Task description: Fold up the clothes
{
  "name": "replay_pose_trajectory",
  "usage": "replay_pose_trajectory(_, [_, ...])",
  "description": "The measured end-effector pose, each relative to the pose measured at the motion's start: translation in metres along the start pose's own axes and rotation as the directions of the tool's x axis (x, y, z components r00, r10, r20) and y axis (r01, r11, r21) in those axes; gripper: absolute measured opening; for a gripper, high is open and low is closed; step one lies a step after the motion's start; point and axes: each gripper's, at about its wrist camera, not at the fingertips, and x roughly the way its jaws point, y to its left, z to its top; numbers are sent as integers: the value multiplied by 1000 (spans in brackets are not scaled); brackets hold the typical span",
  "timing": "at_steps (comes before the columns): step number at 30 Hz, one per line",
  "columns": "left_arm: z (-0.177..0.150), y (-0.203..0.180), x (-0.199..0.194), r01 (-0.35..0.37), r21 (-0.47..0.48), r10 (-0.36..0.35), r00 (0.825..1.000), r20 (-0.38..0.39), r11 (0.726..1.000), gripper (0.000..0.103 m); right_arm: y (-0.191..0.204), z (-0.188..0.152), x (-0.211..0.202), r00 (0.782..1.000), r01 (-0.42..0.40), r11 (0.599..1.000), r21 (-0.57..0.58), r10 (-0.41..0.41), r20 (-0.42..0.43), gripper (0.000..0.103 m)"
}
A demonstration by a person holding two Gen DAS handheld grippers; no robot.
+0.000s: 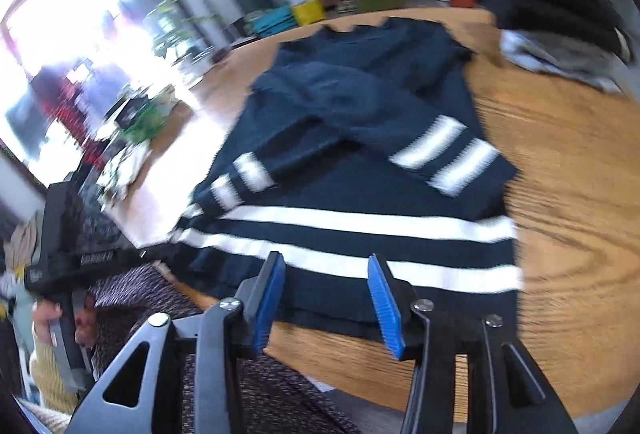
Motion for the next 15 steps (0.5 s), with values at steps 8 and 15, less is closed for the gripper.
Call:
replay_pose_trajectory(8, [21,-3,-20,160,-59,-159,987,23,985,4,94,-2,48,990,-137,942,-305,121,-70,54])
replay_pose_trajectory(15, [38,-18,-9,205,-89,-206,979,2,975,4,134,-6,76,988,-151,899,-411,130,-79,54])
